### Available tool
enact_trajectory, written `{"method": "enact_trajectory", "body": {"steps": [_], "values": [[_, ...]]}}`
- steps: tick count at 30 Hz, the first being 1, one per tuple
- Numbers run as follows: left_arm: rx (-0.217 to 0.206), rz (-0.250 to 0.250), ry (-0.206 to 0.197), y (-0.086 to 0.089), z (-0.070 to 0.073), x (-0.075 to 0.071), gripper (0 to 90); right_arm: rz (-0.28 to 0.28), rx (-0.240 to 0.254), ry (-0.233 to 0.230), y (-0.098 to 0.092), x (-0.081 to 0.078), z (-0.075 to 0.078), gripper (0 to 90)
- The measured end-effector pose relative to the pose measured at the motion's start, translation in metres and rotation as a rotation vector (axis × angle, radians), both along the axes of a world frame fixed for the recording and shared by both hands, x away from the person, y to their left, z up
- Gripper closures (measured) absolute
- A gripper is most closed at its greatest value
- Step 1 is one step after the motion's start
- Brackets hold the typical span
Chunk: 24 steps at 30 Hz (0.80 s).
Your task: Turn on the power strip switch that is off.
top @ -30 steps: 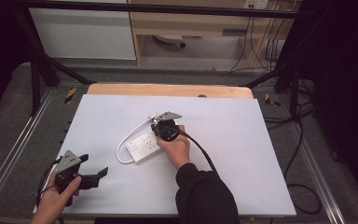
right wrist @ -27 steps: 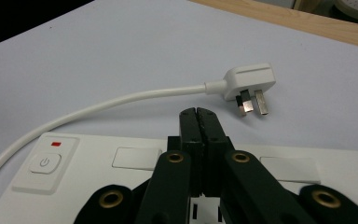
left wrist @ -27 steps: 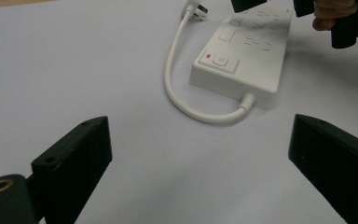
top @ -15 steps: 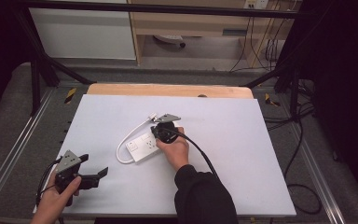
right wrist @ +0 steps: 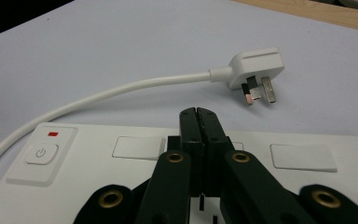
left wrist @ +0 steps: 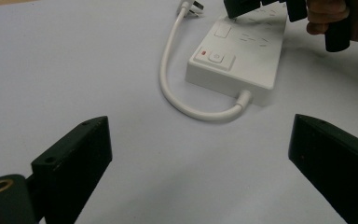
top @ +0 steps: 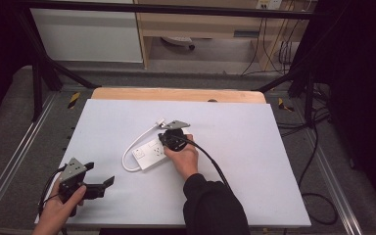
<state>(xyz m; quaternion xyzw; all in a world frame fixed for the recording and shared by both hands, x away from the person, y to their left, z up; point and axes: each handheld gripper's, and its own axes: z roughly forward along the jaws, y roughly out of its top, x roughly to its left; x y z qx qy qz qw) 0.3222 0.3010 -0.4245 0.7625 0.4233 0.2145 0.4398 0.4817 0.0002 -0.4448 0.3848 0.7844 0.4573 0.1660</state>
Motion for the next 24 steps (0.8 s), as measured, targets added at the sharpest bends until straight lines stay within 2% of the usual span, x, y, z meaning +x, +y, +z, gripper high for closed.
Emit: {"method": "enact_trajectory", "body": {"steps": [24], "values": [[0.004, -0.008, 0.004, -0.0009, -0.0002, 0.0005, 6.0, -0.009, 0.027, -0.024, 0.0013, -0.0007, -0.0043, 90.0]]}}
